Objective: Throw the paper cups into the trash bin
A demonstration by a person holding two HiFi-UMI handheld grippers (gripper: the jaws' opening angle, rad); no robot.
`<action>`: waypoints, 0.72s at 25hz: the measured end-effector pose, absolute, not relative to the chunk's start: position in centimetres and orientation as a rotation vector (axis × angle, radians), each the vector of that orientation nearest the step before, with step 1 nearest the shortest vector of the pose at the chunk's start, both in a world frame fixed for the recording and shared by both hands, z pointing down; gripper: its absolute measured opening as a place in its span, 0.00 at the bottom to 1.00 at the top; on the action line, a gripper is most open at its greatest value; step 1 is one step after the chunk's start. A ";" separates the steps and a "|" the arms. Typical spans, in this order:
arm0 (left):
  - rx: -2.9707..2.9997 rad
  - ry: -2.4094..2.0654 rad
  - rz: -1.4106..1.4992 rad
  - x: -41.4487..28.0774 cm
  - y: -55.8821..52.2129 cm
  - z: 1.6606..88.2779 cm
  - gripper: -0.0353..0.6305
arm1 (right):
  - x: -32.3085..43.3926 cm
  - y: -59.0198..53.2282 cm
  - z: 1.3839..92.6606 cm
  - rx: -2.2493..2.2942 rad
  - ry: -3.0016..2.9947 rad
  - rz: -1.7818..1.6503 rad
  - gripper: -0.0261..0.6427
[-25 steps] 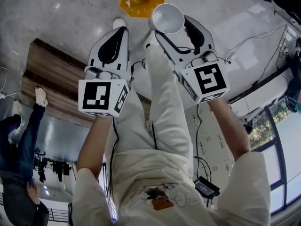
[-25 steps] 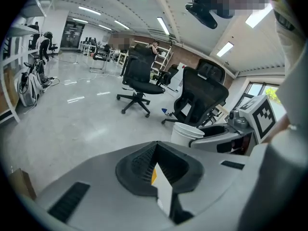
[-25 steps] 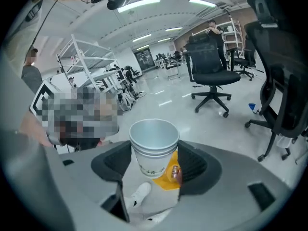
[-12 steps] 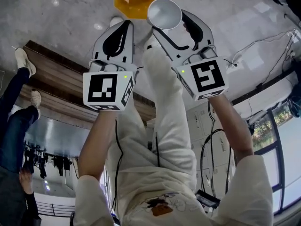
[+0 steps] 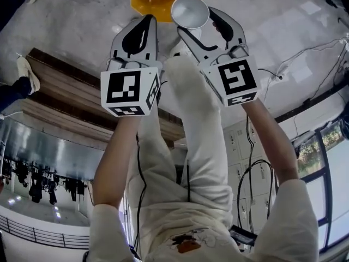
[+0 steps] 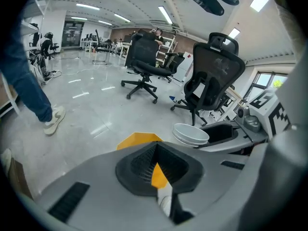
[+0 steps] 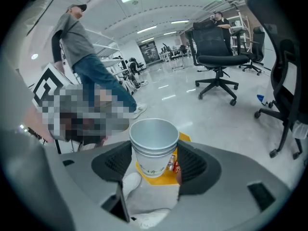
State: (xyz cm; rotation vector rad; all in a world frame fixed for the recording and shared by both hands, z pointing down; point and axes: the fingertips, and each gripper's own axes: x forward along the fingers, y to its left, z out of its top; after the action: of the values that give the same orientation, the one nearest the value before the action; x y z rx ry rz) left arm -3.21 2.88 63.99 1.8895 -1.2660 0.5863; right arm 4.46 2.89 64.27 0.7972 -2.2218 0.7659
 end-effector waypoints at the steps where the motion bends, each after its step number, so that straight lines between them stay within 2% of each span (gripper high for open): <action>1: 1.884 -1.267 0.591 -3.2 3.0 64.7 0.06 | 4.4 3.1 64.9 0.792 -2.220 0.766 0.49; 18: 1.842 -1.231 0.705 -4.6 4.2 75.7 0.06 | 3.7 3.8 74.8 0.795 -2.166 0.758 0.49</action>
State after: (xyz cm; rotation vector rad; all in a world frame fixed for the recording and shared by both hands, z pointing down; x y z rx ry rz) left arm -4.59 4.15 75.68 1.8421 -1.2311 0.7055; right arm 3.69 3.80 74.77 0.7954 -2.1661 0.7583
